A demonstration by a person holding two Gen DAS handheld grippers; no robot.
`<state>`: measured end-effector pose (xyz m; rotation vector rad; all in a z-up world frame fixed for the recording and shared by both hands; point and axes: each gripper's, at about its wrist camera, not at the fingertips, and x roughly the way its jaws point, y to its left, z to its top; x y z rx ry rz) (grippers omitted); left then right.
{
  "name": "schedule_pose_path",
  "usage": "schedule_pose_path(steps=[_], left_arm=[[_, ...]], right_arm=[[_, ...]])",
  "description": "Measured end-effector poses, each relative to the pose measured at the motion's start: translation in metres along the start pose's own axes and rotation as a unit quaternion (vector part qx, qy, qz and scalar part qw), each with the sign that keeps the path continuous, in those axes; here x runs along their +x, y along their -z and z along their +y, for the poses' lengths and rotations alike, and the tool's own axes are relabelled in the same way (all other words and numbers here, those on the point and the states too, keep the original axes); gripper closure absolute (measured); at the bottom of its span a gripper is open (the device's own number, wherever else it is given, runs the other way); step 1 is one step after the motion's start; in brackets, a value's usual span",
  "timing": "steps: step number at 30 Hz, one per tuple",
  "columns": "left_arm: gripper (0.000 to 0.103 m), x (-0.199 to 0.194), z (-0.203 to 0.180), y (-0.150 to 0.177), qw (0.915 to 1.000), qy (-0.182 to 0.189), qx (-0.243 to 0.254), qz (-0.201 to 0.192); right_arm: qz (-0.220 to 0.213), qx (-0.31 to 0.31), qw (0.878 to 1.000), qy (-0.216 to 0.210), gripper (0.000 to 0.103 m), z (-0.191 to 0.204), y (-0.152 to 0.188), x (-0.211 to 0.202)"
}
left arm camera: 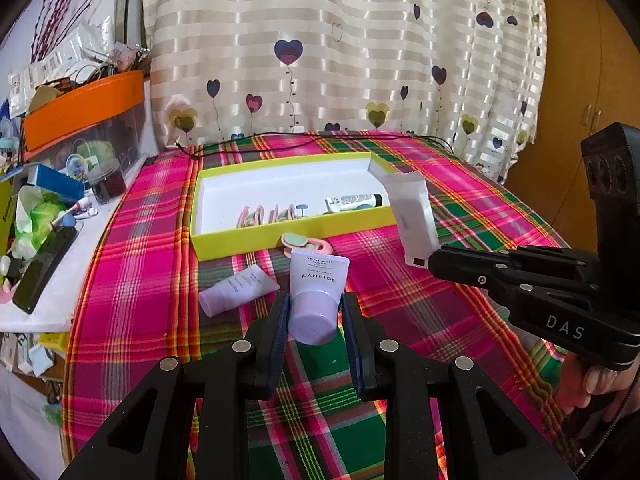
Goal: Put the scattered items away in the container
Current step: 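Carry the lavender tube with the left tool and the white tube with the right tool toward the tray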
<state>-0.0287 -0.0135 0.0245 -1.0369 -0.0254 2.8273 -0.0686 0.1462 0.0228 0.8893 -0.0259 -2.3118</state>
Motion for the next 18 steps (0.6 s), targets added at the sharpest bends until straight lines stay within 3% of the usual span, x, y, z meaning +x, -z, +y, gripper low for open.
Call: schedule_pose_path(steps=[18], left_arm=[[0.076,-0.010,-0.004,-0.010,0.9998,-0.008,-0.003,-0.019]], right_arm=[[-0.030,-0.001,0.999,0.014,0.100,0.003,-0.010,-0.020]])
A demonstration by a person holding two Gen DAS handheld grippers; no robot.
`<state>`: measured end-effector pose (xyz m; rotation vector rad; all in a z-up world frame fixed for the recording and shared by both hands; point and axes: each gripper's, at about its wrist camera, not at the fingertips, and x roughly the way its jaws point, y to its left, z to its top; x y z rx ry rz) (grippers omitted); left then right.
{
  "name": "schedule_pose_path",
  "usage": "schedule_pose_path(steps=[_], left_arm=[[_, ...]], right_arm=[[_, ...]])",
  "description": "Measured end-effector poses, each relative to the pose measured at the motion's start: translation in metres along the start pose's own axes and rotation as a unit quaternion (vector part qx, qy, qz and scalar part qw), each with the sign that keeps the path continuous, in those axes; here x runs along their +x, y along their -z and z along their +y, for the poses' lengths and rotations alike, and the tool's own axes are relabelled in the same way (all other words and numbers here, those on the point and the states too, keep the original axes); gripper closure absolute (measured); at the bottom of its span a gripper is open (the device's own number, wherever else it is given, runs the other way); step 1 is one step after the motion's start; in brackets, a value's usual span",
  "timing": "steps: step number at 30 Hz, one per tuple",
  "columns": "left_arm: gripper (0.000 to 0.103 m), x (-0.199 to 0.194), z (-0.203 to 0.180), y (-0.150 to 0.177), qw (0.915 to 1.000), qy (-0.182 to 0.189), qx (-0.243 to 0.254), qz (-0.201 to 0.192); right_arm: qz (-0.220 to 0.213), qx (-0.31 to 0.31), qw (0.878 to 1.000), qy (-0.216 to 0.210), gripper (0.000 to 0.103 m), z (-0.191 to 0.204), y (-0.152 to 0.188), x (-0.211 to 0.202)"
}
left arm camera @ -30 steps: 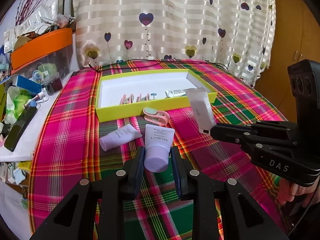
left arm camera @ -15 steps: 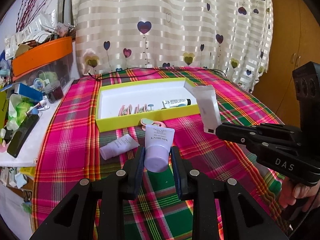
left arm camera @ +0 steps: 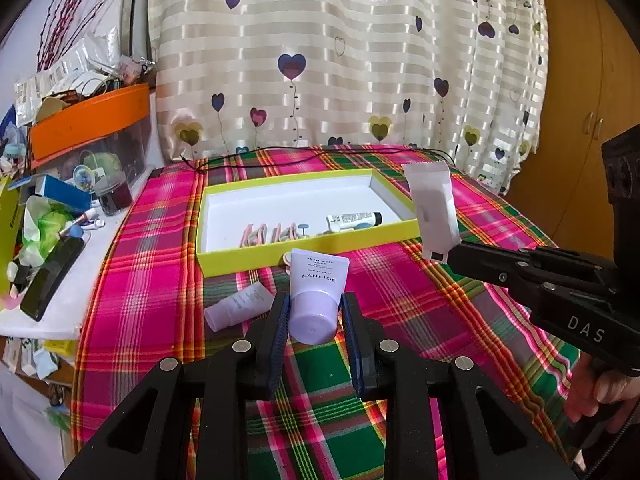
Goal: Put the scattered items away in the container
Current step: 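Carry the lavender tube with the left tool and the white tube with the right tool toward the tray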
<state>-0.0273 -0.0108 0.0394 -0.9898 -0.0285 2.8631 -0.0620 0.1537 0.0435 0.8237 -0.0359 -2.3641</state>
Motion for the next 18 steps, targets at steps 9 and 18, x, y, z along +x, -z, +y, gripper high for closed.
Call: schedule_pose_path(steps=[9,18], left_arm=[[0.076,-0.003,-0.001,-0.007,0.9999,0.003,0.002,-0.011],[0.076,-0.004,0.001,-0.014,0.9998,0.004,0.000,-0.017]], right_arm=[[-0.003,0.000,1.000,0.003,0.100,0.000,-0.004,0.000],[-0.006,-0.001,1.000,0.007,0.100,-0.001,-0.009,0.001]])
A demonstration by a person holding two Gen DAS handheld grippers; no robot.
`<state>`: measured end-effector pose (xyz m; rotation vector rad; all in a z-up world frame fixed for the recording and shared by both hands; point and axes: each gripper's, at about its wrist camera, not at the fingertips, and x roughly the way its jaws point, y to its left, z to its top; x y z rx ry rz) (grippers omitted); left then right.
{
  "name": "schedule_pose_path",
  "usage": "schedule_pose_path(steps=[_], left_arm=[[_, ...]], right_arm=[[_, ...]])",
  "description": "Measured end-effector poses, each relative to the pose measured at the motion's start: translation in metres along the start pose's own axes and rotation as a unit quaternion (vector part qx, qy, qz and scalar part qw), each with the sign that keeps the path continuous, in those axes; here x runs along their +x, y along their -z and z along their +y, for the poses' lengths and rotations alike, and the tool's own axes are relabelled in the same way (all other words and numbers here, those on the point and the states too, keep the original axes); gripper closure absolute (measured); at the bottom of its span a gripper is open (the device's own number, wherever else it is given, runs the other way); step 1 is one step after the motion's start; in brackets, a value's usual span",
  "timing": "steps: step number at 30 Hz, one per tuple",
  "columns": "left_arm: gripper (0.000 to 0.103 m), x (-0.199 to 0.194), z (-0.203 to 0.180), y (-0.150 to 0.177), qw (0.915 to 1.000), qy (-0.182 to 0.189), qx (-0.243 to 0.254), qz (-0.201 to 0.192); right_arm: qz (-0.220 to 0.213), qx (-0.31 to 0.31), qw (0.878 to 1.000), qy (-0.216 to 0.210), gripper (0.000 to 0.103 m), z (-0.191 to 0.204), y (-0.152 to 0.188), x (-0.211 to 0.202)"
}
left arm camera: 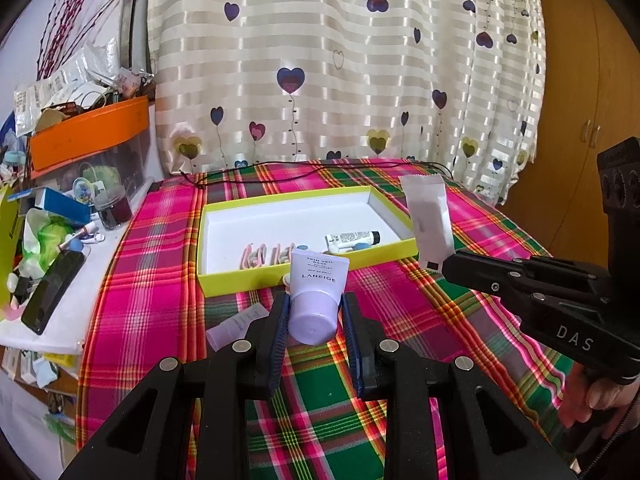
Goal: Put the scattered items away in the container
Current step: 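Carry the lavender tube with the left tool and the white tube with the right tool toward the tray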
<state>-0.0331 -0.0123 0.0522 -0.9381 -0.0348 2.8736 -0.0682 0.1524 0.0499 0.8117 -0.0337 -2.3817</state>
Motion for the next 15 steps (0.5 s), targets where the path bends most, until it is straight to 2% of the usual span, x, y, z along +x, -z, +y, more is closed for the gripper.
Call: schedule_pose_path(steps=[15], left_arm=[[0.076,0.006,0.003,-0.009,1.0000,0.000,0.004,-0.004]], right_arm=[[0.000,-0.011,1.000,0.007,0.100,0.002,-0.012,0.009]])
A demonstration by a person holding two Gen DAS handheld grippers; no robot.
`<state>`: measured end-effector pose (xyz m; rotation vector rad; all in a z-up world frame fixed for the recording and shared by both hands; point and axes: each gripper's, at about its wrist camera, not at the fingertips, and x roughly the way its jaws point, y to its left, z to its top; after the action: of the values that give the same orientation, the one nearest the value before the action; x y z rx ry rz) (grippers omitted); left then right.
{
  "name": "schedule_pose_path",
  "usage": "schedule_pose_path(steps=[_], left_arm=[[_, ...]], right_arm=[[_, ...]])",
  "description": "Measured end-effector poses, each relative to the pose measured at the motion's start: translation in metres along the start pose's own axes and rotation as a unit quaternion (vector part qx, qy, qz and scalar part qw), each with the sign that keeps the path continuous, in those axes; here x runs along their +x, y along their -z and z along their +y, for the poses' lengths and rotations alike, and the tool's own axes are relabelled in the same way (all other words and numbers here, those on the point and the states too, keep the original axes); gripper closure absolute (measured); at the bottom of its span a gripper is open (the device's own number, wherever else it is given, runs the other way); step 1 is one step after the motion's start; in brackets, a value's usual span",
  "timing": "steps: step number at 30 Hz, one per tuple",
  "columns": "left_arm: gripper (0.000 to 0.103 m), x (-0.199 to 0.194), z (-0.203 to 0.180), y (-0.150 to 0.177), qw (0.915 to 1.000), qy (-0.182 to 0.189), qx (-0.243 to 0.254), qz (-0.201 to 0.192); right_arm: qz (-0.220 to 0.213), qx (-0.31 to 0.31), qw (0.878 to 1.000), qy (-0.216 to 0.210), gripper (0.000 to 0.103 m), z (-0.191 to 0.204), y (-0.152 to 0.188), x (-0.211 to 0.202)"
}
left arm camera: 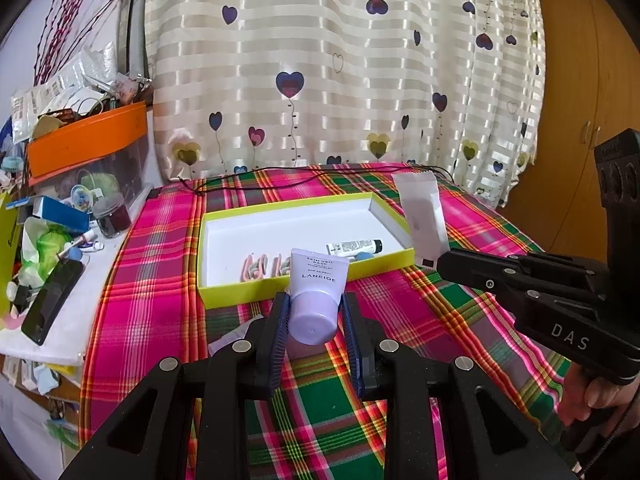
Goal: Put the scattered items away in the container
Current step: 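Carry the lavender tube with the left tool and the white tube with the right tool toward the tray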
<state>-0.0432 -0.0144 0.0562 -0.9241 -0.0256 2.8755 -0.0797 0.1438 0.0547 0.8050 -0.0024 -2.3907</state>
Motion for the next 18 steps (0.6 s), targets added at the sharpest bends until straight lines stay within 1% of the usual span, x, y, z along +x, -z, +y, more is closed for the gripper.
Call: schedule_pose_path(steps=[18], left_arm=[[0.076,0.021,0.004,-0.012,1.0000,0.000,-0.007,0.004]], right_arm=[[0.010,-0.003,1.000,0.003,0.100,-0.008,-0.009,0.020]])
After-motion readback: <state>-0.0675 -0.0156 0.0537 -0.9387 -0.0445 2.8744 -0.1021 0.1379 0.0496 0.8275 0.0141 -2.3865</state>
